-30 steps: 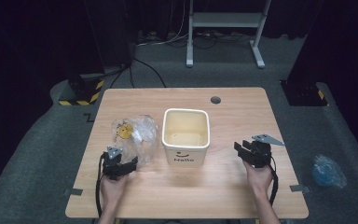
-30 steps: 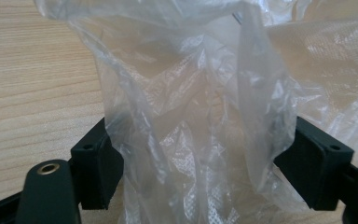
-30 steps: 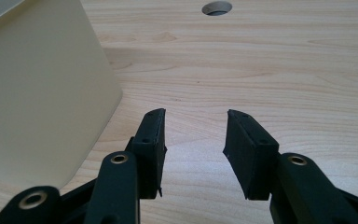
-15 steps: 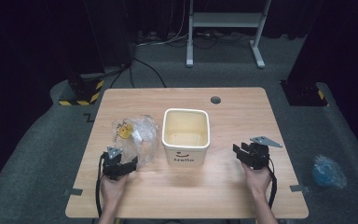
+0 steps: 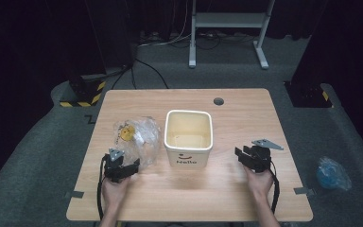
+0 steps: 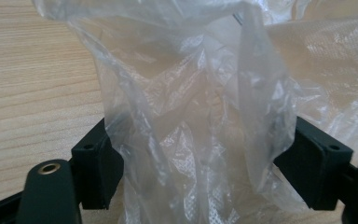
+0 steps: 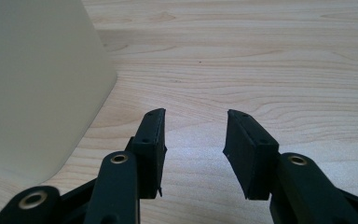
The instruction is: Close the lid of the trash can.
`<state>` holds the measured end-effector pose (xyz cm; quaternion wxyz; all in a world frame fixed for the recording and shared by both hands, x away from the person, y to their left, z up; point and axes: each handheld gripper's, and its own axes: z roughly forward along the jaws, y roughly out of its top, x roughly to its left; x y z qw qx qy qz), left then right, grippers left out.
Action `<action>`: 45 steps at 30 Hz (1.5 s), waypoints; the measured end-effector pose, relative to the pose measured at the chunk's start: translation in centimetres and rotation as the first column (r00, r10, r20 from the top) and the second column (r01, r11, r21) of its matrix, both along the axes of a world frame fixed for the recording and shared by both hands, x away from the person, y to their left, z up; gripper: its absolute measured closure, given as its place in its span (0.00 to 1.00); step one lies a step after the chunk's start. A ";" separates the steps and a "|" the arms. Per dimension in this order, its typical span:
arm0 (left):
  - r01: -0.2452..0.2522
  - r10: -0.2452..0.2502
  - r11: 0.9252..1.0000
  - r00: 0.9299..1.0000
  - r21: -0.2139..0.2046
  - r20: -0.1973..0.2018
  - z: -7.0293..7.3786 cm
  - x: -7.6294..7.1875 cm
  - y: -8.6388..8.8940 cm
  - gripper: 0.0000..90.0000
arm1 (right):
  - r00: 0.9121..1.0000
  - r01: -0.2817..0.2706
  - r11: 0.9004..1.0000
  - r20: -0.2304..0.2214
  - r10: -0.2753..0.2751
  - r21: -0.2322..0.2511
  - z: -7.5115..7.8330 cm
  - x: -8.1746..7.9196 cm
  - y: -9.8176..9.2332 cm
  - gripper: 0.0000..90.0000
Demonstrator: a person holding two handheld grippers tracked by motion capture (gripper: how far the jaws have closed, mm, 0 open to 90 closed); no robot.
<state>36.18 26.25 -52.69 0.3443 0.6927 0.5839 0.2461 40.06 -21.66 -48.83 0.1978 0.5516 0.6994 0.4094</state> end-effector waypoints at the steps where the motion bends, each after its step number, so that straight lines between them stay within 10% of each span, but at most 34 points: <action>1: 0.000 0.000 1.000 1.000 0.000 0.000 0.0 0.0 0.0 0.25 | 1.000 0.000 1.000 -0.001 0.000 0.000 0.0 0.0 0.0 0.64; 21: -0.001 0.001 1.000 1.000 0.000 0.001 0.0 0.0 0.0 0.25 | 0.999 0.015 1.000 -0.028 -0.016 -0.021 -1.7 0.8 0.0 0.64; 45: -0.005 0.005 1.000 1.000 -0.006 0.001 0.0 0.0 0.0 0.25 | 1.000 0.012 0.983 -0.017 -0.016 -0.183 -3.4 1.7 0.7 0.59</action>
